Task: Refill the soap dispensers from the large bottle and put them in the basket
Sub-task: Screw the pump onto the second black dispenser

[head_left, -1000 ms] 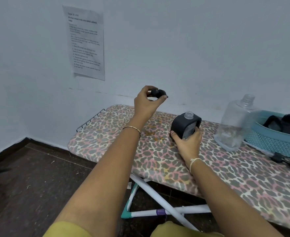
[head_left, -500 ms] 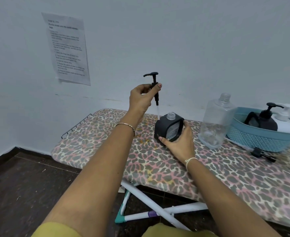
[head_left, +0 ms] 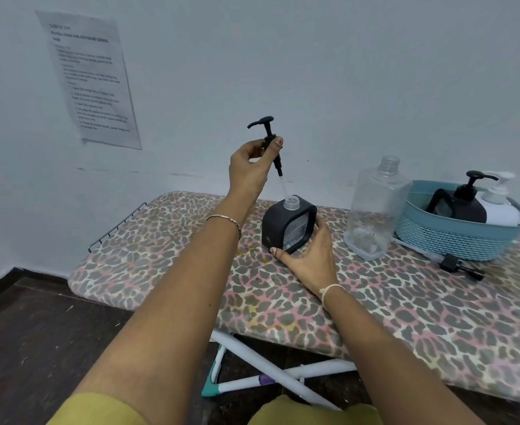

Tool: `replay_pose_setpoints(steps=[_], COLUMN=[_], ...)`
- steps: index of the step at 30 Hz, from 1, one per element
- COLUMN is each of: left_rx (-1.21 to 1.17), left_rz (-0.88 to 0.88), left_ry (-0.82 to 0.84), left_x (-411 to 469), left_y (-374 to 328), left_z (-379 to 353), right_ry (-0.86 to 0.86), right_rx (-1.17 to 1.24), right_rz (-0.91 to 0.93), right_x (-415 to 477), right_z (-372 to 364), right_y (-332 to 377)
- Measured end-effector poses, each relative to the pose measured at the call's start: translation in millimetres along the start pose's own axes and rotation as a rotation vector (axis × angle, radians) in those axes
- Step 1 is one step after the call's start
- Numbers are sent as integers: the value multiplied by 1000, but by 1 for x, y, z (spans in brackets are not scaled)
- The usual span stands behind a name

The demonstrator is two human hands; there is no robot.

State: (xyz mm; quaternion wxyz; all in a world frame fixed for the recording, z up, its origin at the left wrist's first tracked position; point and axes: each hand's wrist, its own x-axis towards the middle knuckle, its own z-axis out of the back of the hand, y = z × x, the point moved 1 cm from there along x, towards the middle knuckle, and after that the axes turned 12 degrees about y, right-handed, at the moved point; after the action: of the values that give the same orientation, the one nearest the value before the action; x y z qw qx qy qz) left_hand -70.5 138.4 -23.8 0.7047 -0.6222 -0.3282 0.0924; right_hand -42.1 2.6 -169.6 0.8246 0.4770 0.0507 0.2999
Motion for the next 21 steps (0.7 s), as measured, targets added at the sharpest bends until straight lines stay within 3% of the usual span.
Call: replay_pose_setpoints(steps=[13,21], left_rx=[95,182], left_rz=[-19,123], left_ry=[74,235], left_x=[-5,-31], left_y=[14,54], left_z=[-15,-12], right_ry=[14,9], right_rx=[19,29], right_rz=[-11,-17], right_x=[1,3], right_z=[2,1], right_y=[-2,-3])
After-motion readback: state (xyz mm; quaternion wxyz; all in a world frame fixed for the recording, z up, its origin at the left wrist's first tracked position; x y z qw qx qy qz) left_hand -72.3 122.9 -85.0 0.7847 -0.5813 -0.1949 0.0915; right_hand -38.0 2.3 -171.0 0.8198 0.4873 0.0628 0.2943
